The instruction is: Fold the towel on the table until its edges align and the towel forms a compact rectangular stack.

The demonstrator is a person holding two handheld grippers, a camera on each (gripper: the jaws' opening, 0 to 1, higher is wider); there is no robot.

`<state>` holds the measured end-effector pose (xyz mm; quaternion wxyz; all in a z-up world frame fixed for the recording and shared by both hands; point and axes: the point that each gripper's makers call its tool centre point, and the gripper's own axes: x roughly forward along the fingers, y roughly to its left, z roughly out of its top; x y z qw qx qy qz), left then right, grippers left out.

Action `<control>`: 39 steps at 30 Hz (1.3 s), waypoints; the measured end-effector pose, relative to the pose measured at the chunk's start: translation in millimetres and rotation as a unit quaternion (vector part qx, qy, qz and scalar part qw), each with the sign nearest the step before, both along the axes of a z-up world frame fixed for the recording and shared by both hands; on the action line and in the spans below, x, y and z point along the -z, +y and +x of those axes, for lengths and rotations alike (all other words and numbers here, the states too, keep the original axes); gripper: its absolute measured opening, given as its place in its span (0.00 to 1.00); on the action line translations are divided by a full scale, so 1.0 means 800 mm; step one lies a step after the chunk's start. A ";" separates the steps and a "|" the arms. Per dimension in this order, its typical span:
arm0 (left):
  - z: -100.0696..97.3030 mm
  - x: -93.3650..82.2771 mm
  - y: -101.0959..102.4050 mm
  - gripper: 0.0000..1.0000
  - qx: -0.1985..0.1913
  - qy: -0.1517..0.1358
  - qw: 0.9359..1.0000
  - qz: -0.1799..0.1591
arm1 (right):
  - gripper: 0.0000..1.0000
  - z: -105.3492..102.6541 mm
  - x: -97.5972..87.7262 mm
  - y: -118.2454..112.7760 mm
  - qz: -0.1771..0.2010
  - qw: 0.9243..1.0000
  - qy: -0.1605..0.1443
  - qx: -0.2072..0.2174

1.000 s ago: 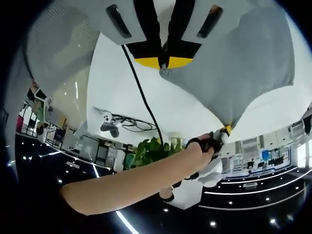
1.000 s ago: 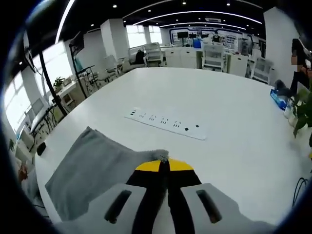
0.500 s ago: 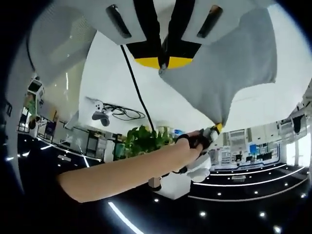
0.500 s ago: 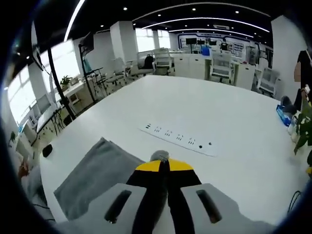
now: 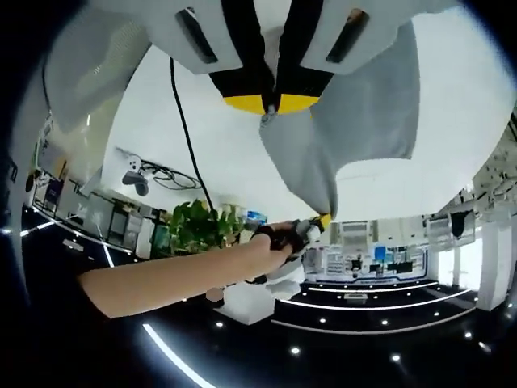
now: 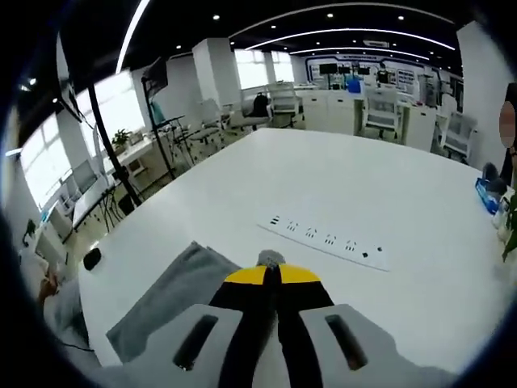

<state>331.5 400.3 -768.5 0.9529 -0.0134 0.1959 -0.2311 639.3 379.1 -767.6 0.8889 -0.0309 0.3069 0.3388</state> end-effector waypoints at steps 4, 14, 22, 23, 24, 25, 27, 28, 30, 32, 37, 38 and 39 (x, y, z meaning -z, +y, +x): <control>-0.006 0.002 0.014 0.03 -0.015 0.003 1.000 -0.001 | 0.01 0.005 -0.003 0.021 0.014 1.000 0.004 0.000; -0.015 0.012 0.067 0.03 -0.081 0.013 0.997 -0.006 | 0.01 -0.004 0.000 0.076 0.024 0.999 0.012 -0.024; -0.023 0.040 0.105 0.03 -0.124 0.027 0.992 -0.017 | 0.01 -0.011 0.007 0.112 0.021 0.999 0.021 -0.042; -0.024 0.041 0.110 0.03 -0.138 0.030 0.990 -0.020 | 0.01 -0.010 0.008 0.116 0.021 0.999 0.021 -0.044; -0.025 0.043 0.117 0.03 -0.149 0.028 0.988 -0.021 | 0.01 -0.011 0.010 0.122 0.020 0.998 0.021 -0.048; -0.025 0.044 0.119 0.03 -0.152 0.028 0.988 -0.025 | 0.01 -0.010 0.013 0.127 0.019 0.998 0.021 -0.049; -0.026 0.045 0.126 0.03 -0.168 0.027 0.985 -0.032 | 0.01 -0.010 0.015 0.135 0.019 0.998 0.020 -0.053; -0.026 0.048 0.130 0.03 -0.174 0.028 0.984 -0.034 | 0.01 -0.010 0.016 0.138 0.019 0.998 0.021 -0.054; -0.026 0.052 0.137 0.03 -0.185 0.031 0.982 -0.037 | 0.01 -0.011 0.021 0.147 0.017 0.998 0.023 -0.059; -0.029 0.063 0.143 0.04 -0.195 0.050 0.978 -0.049 | 0.01 -0.013 0.027 0.152 0.014 0.998 0.026 -0.062; -0.030 0.084 0.156 0.04 -0.210 0.066 0.974 -0.058 | 0.01 -0.019 0.053 0.173 -0.002 0.997 0.031 -0.075; -0.031 0.088 0.158 0.04 -0.211 0.069 0.973 -0.058 | 0.01 -0.020 0.058 0.175 -0.009 0.996 0.032 -0.078; -0.030 0.094 0.161 0.04 -0.214 0.073 0.972 -0.058 | 0.01 -0.018 0.067 0.181 -0.015 0.996 0.033 -0.077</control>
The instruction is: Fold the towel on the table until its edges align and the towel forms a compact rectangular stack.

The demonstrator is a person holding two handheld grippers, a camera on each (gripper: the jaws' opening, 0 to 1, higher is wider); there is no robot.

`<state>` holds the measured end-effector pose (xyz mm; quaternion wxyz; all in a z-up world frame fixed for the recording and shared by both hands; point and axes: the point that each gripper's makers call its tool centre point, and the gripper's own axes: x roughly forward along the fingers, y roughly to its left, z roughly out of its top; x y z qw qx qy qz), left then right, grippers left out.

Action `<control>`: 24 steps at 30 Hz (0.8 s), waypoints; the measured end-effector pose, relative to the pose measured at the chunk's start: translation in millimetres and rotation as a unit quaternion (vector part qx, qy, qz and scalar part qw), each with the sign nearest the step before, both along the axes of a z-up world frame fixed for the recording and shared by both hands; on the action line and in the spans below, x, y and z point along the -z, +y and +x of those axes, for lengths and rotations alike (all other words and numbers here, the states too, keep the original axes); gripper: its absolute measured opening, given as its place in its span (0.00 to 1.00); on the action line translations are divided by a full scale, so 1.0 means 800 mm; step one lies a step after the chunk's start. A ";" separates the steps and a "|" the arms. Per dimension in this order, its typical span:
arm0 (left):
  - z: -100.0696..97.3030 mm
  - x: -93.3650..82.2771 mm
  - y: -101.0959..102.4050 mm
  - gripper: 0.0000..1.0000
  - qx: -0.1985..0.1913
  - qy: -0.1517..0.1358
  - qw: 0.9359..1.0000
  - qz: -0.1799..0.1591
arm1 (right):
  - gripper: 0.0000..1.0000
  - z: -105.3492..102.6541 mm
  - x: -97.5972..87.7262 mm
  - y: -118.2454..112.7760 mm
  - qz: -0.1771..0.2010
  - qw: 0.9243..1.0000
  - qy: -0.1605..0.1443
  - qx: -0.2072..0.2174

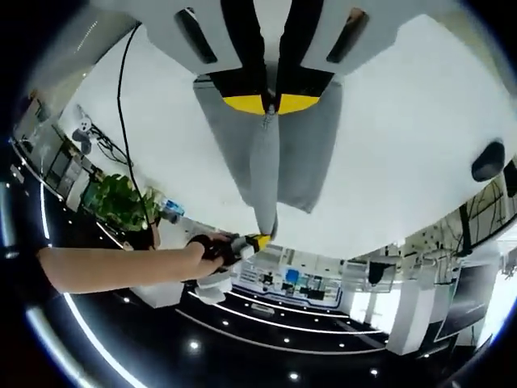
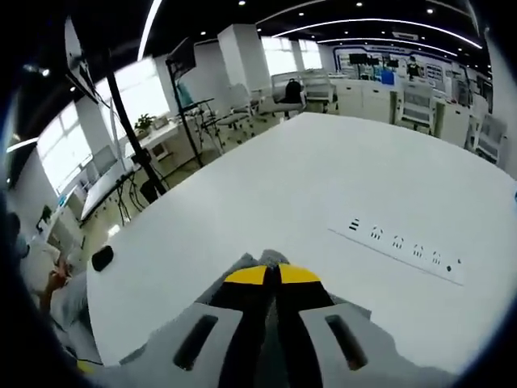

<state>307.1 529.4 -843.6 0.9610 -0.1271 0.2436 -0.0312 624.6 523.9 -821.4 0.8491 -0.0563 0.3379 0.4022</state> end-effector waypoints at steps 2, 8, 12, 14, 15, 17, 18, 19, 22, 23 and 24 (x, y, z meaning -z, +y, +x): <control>0.001 0.006 0.001 0.04 0.002 0.004 1.000 -0.004 | 0.01 0.002 0.008 0.011 0.002 1.000 0.000 -0.006; 0.003 0.019 0.018 0.04 -0.006 0.014 1.000 -0.008 | 0.01 -0.004 0.017 0.028 -0.005 1.000 -0.002 -0.019; -0.003 0.037 0.022 0.04 -0.010 0.035 0.999 -0.014 | 0.01 -0.003 0.028 0.043 -0.001 1.000 -0.002 -0.022; -0.004 0.044 0.022 0.04 -0.013 0.039 0.999 -0.020 | 0.01 0.002 0.040 0.047 -0.001 1.000 0.003 -0.017; -0.006 0.046 0.021 0.04 -0.016 0.043 0.999 -0.026 | 0.01 0.004 0.046 0.049 0.002 1.000 0.006 -0.013; -0.007 0.051 0.022 0.04 -0.023 0.045 0.998 -0.035 | 0.01 0.004 0.050 0.049 -0.001 1.000 0.009 -0.011; -0.007 0.055 0.023 0.04 -0.029 0.048 0.997 -0.045 | 0.01 0.007 0.057 0.049 -0.014 1.000 0.005 -0.008; -0.007 0.056 0.025 0.04 -0.034 0.047 0.997 -0.052 | 0.01 0.009 0.060 0.051 -0.019 1.000 -0.003 -0.012; -0.006 0.059 0.029 0.04 -0.038 0.049 0.996 -0.057 | 0.01 0.010 0.064 0.059 -0.017 1.000 -0.001 -0.015; -0.006 0.061 0.030 0.04 -0.040 0.049 0.996 -0.058 | 0.01 0.010 0.064 0.062 -0.015 1.000 0.000 -0.016; -0.006 0.063 0.032 0.04 -0.043 0.051 0.996 -0.063 | 0.02 0.006 0.062 0.061 -0.014 1.000 -0.001 -0.016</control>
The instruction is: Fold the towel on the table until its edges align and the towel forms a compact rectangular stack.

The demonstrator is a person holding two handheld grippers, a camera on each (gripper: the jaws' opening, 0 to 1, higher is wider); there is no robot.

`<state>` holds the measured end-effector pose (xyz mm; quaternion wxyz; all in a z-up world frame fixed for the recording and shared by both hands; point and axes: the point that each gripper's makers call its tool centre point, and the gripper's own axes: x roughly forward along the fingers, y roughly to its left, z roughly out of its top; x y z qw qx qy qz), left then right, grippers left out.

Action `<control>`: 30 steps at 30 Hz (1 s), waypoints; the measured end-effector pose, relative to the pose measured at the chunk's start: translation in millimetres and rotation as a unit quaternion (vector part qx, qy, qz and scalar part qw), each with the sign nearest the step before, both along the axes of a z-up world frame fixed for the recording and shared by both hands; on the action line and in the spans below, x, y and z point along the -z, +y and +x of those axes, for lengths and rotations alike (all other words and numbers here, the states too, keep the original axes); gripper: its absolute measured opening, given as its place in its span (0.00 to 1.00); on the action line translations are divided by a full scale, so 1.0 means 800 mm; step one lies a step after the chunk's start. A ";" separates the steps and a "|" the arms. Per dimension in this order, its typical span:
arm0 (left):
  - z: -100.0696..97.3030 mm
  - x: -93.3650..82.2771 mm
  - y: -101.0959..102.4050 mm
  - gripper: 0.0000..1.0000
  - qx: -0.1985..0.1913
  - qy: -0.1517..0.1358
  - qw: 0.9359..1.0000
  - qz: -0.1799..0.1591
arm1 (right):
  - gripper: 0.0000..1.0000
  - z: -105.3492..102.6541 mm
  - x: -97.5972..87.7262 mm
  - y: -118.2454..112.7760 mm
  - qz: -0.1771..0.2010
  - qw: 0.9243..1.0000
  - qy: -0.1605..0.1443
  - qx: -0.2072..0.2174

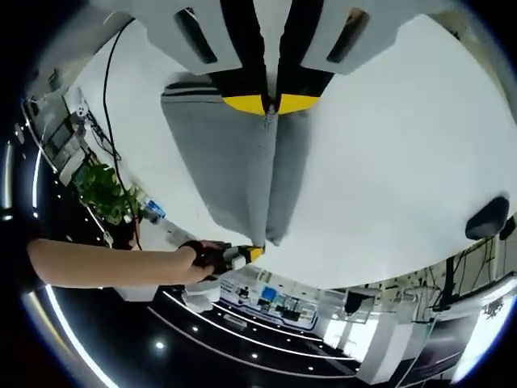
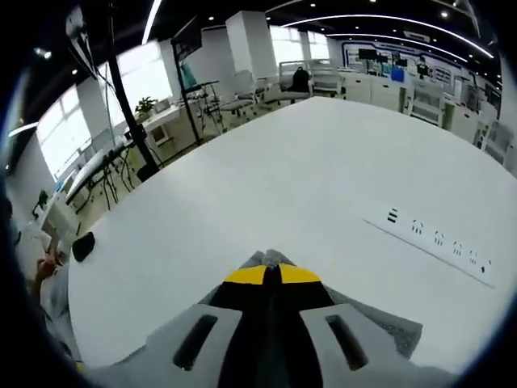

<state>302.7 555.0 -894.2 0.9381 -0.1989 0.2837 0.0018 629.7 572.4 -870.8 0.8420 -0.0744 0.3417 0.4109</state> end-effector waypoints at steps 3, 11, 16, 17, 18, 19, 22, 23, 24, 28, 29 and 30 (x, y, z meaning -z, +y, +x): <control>-0.001 0.003 0.002 0.04 -0.007 0.003 1.000 -0.007 | 0.03 -0.005 0.002 0.002 -0.005 1.000 -0.002 -0.005; -0.004 0.005 0.012 0.06 -0.012 0.010 1.000 -0.002 | 0.05 -0.014 -0.002 0.004 0.006 1.000 -0.009 -0.019; -0.003 -0.002 0.028 0.06 -0.018 0.009 1.000 0.017 | 0.05 -0.014 -0.011 0.012 0.016 0.999 -0.021 -0.037; -0.002 -0.005 0.031 0.06 -0.020 0.009 1.000 0.021 | 0.07 -0.015 -0.014 0.013 0.016 0.999 -0.023 -0.042; -0.001 -0.007 0.033 0.06 -0.020 0.007 0.999 0.024 | 0.07 -0.016 -0.016 0.013 0.015 0.999 -0.025 -0.046; 0.000 -0.009 0.034 0.07 -0.019 0.006 0.999 0.026 | 0.07 -0.017 -0.017 0.012 0.015 0.998 -0.027 -0.047; 0.009 -0.019 0.038 0.10 -0.014 -0.001 0.999 0.041 | 0.10 -0.022 -0.023 0.007 0.014 0.998 -0.032 -0.057; 0.010 -0.017 0.041 0.14 -0.011 -0.003 0.999 0.046 | 0.12 -0.023 -0.023 0.005 0.014 0.998 -0.032 -0.059; 0.014 -0.018 0.042 0.16 -0.006 -0.007 0.999 0.051 | 0.14 -0.024 -0.024 0.002 0.012 0.998 -0.031 -0.061; 0.031 -0.031 0.033 0.20 0.028 -0.021 0.998 0.056 | 0.19 -0.018 -0.022 -0.009 0.006 0.998 -0.030 -0.056; 0.034 -0.031 0.032 0.22 0.036 -0.021 0.997 0.059 | 0.21 -0.017 -0.021 -0.012 0.005 0.998 -0.030 -0.055; 0.039 -0.033 0.031 0.23 0.048 -0.020 0.996 0.068 | 0.22 -0.019 -0.021 -0.021 0.002 0.998 -0.029 -0.055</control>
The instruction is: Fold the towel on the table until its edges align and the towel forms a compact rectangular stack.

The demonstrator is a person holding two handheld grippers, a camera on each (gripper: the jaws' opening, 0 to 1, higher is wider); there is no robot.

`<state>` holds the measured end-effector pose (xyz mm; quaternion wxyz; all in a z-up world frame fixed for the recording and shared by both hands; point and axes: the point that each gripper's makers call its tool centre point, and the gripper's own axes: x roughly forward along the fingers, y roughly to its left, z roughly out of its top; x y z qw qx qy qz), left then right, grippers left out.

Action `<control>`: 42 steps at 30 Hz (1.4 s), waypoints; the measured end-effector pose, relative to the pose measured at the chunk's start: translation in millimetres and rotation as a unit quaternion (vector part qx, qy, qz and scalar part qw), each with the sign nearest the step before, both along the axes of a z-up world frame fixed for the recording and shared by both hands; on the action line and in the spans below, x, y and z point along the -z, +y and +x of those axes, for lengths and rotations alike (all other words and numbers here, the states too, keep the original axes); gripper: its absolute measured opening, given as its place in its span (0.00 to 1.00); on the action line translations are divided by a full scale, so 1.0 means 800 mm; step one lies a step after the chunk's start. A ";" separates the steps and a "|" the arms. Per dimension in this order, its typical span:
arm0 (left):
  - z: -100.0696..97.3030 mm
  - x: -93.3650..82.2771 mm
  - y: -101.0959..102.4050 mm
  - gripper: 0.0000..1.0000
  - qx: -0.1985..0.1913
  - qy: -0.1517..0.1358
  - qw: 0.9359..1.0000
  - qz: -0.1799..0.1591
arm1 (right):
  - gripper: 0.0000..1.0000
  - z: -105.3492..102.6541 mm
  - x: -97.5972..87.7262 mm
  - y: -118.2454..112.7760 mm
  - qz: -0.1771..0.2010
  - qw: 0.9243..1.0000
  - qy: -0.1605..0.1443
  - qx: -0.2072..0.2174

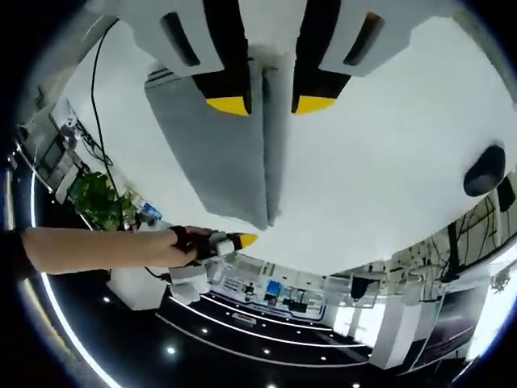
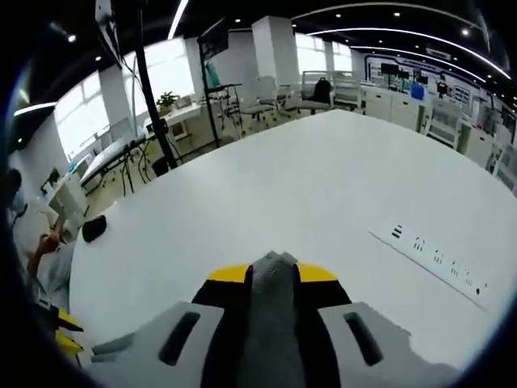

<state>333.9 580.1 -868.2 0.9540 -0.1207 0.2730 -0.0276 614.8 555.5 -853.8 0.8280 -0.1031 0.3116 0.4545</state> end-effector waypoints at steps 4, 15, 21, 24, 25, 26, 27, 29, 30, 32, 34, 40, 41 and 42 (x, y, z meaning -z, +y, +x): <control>0.020 -0.002 -0.006 0.26 0.020 -0.004 1.000 0.009 | 0.25 0.001 0.003 -0.025 -0.002 1.000 0.003 0.011; 0.085 -0.009 -0.036 0.40 0.106 -0.016 0.993 0.044 | 0.32 -0.029 0.017 -0.100 -0.003 0.998 0.027 0.047; 0.105 -0.011 -0.038 0.42 0.125 -0.018 0.990 0.060 | 0.33 -0.040 0.028 -0.131 -0.010 0.997 0.040 0.062; 0.112 -0.011 -0.037 0.43 0.134 -0.015 0.988 0.069 | 0.34 -0.040 0.032 -0.141 -0.011 0.997 0.043 0.067; 0.113 -0.011 -0.037 0.43 0.137 -0.014 0.988 0.072 | 0.34 -0.041 0.032 -0.146 -0.010 0.996 0.044 0.071; 0.115 -0.011 -0.037 0.43 0.139 -0.014 0.987 0.074 | 0.34 -0.042 0.031 -0.150 -0.010 0.996 0.044 0.073; 0.118 -0.011 -0.036 0.43 0.142 -0.013 0.987 0.076 | 0.34 -0.044 0.030 -0.154 -0.009 0.996 0.045 0.075; 0.119 -0.011 -0.038 0.43 0.146 -0.012 0.986 0.078 | 0.34 -0.046 0.030 -0.160 -0.008 0.996 0.044 0.078; 0.121 -0.010 -0.039 0.44 0.149 -0.010 0.986 0.079 | 0.34 -0.046 0.030 -0.163 -0.006 0.996 0.046 0.081; 0.124 -0.008 -0.039 0.45 0.157 -0.011 0.984 0.085 | 0.34 -0.050 0.029 -0.170 0.007 0.994 0.054 0.097; 0.126 -0.008 -0.038 0.46 0.159 -0.014 0.983 0.091 | 0.34 -0.059 0.029 -0.176 0.015 0.993 0.061 0.101; 0.138 0.001 -0.031 0.47 0.149 -0.010 0.985 0.085 | 0.35 -0.072 0.038 -0.195 0.017 0.991 0.070 0.110; 0.140 0.000 -0.030 0.47 0.147 -0.009 0.985 0.085 | 0.35 -0.075 0.039 -0.197 0.018 0.991 0.072 0.112; 0.142 0.000 -0.027 0.46 0.139 -0.009 0.986 0.087 | 0.35 -0.077 0.041 -0.198 0.018 0.991 0.072 0.111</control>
